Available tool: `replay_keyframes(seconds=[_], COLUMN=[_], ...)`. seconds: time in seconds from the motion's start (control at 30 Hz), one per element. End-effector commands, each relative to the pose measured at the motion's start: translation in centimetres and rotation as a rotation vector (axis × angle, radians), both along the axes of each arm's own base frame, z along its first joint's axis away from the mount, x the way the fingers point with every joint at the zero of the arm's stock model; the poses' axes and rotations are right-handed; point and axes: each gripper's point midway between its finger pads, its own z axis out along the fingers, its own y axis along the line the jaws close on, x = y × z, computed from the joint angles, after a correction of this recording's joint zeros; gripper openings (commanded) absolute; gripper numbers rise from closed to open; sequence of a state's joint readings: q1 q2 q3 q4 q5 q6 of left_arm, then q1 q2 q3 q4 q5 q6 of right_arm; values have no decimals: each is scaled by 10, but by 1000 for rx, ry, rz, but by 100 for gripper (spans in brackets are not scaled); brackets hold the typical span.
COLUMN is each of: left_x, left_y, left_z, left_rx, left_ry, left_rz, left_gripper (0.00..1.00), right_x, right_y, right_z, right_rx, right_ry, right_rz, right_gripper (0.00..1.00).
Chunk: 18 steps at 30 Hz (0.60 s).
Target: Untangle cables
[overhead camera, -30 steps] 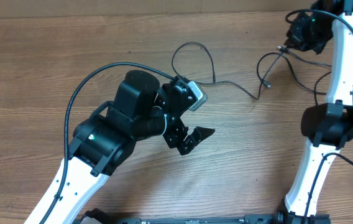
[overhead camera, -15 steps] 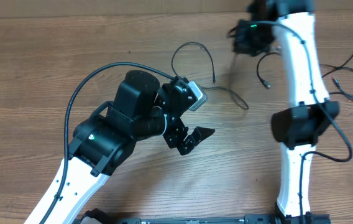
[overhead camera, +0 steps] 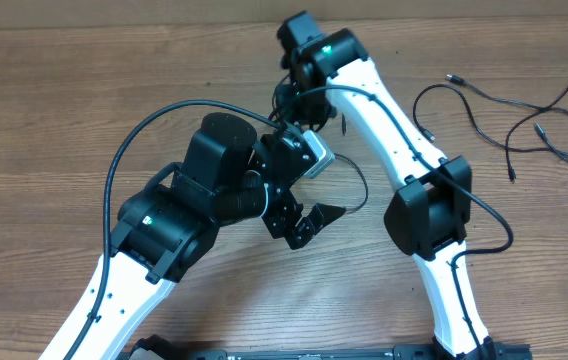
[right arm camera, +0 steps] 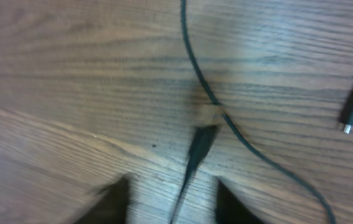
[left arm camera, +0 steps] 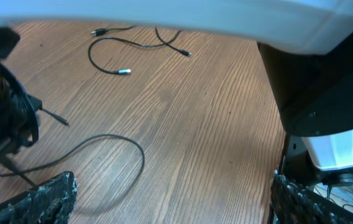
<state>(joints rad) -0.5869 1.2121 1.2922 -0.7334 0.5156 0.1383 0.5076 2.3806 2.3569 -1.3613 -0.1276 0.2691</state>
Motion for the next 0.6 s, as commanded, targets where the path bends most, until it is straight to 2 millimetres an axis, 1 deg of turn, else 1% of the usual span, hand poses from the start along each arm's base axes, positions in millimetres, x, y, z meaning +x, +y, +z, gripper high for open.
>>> replay_keyframes(seconds=[0.0, 0.07, 0.1, 0.13, 0.27, 0.37, 0.47, 0.57], left_x=[3, 3, 3, 3, 3, 3, 3, 3], left_y=[0, 0, 0, 0, 0, 0, 0, 0], left_z=[7, 7, 7, 7, 7, 7, 7, 7], left_rx=[-5, -5, -5, -5, -5, -5, -5, -5], left_ry=[-25, -25, -25, -25, -25, -25, -25, -25], left_rz=[0, 0, 0, 0, 0, 0, 0, 0], left_gripper=[100, 100, 100, 99, 100, 99, 100, 100], right_x=[-2, -2, -2, -1, 3, 3, -1, -8], right_y=[-4, -9, -12, -16, -38, -64, -84, -99], right_z=[-2, -4, -4, -5, -7, -8, -9, -12], right_rx=[-37, -63, -79, -94, -176, -268, -326, -356], right_ry=[-18, -19, -21, -23, -32, -24, 6, 46], right_rz=[44, 39, 34, 28, 18, -6, 60, 151], right_gripper=[78, 92, 97, 99, 100, 100, 100, 100])
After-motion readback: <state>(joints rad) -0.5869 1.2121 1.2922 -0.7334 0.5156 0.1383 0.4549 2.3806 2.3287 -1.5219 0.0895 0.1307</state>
